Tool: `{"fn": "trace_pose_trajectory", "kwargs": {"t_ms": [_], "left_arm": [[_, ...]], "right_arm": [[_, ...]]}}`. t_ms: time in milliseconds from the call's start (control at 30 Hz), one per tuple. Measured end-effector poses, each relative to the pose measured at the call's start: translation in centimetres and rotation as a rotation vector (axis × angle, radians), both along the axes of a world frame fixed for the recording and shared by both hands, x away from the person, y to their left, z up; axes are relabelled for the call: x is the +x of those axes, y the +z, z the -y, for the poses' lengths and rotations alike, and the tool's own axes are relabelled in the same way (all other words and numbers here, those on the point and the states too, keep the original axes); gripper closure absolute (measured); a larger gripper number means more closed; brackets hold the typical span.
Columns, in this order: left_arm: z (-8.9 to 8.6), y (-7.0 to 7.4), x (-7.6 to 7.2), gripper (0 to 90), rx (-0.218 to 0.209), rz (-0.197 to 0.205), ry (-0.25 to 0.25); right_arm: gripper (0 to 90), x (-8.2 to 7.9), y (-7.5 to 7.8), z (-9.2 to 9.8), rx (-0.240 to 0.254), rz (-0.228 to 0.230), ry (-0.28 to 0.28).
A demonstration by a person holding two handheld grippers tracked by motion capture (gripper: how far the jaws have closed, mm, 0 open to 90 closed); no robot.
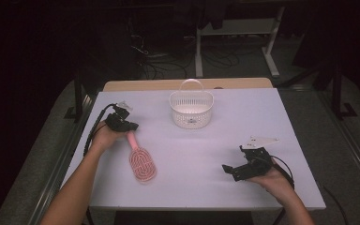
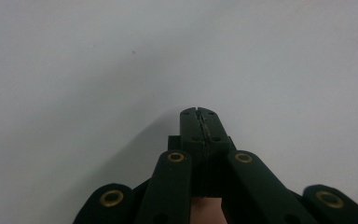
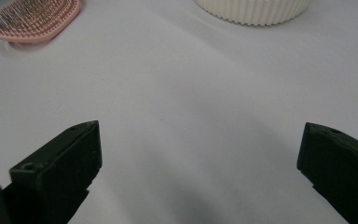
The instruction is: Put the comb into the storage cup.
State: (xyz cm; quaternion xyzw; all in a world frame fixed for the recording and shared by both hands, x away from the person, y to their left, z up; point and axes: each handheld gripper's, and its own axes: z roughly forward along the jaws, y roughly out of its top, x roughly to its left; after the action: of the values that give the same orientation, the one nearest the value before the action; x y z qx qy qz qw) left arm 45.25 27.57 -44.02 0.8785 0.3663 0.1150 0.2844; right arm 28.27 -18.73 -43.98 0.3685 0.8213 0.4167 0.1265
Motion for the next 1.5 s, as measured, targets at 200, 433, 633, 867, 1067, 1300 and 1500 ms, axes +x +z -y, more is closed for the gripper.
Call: {"fn": "trace_pose_trajectory", "kwargs": {"t_ms": [200,433,633,867,1067,1300,1500], "left_arm": [[-1.0,0.1,-0.5,90.0,0.001,-0.002,0.010],[-2.0,0.2,-0.9,90.0,0.005,0.000,0.018],[-2.5,0.2,-1.3,90.0,0.010,0.001,0.024],[-3.5,0.3,-1.8,90.0,0.024,-0.003,0.030],[-4.3,0.3,-2.2,90.0,0.032,-0.007,0.036],[-5.3,0.3,-2.9,90.0,0.039,-0.017,0.045],[-6.3,0.3,-3.7,90.0,0.024,-0.025,0.056]], "right_arm": [[0.0,0.0,0.0,-0.1,0.000,-0.001,0.004],[0.0,0.1,0.0,-0.1,-0.003,-0.003,0.003],[0.0,0.1,-0.1,-0.2,-0.003,-0.009,0.001],[0.0,0.1,-0.1,-0.2,-0.003,-0.011,0.000],[0.0,0.1,-0.1,-0.2,-0.002,-0.013,-0.003],[0.0,0.1,-0.1,-0.3,-0.004,-0.013,0.001],[0.0,0.1,-0.1,-0.3,-0.005,-0.014,0.001]]}}
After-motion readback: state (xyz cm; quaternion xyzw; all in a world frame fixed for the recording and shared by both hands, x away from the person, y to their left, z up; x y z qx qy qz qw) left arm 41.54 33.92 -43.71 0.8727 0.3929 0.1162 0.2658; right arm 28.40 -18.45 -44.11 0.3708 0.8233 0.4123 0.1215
